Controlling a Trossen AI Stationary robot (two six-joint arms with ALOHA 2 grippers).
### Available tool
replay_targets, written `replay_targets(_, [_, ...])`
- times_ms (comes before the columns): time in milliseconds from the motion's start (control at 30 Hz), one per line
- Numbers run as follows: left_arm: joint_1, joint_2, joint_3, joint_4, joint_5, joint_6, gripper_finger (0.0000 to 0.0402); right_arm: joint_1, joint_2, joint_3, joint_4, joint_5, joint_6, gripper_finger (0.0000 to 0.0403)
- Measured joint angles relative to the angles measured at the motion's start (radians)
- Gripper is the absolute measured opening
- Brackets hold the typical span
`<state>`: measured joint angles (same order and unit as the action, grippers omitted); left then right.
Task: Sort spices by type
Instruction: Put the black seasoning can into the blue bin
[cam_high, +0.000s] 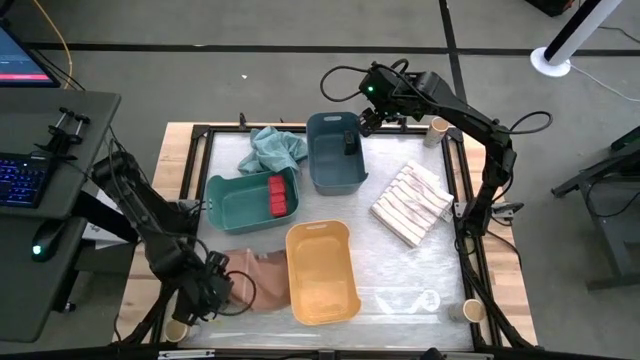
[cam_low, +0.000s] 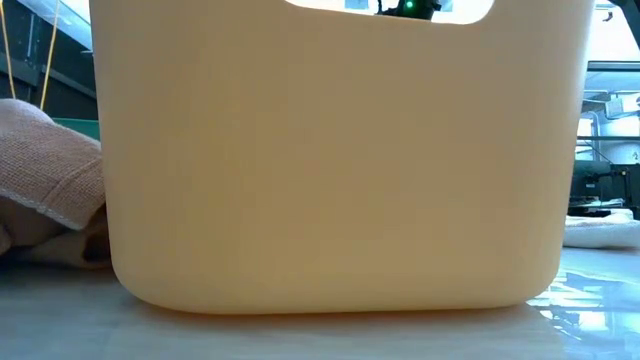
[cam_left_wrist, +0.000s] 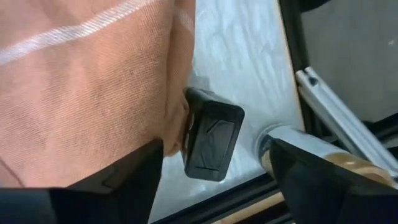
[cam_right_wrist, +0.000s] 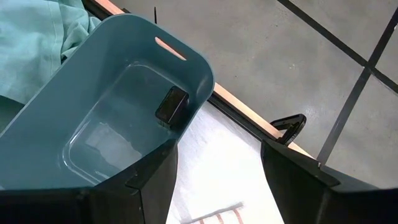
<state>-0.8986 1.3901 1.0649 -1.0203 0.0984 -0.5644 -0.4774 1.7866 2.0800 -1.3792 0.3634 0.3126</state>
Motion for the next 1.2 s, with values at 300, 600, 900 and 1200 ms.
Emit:
replay_targets(300, [-0.047, 0.067, 0.0, 0.01, -0.007, -0.007, 0.0287, 0.0, 0.0, 0.0, 0.0, 0.0, -0.007, 0.0227])
replay_targets(600, [-0.087, 0.13, 0.0, 0.02, -0.072, 0.019, 0.0287, 0.0, 0.0, 0.0, 0.0, 0.0, -0.006, 0.0227])
replay_targets(900, [-0.087, 0.175, 0.0, 0.022, -0.073, 0.018, 0.0277, 0.0, 0.0, 0.0, 0.0, 0.0, 0.0, 0.0227])
replay_targets(1200, [-0.086, 0.174, 0.002, 0.022, -0.07, -0.024, 0.0091, 0.0, 0.0, 0.0, 0.0, 0.0, 0.0, 0.0227])
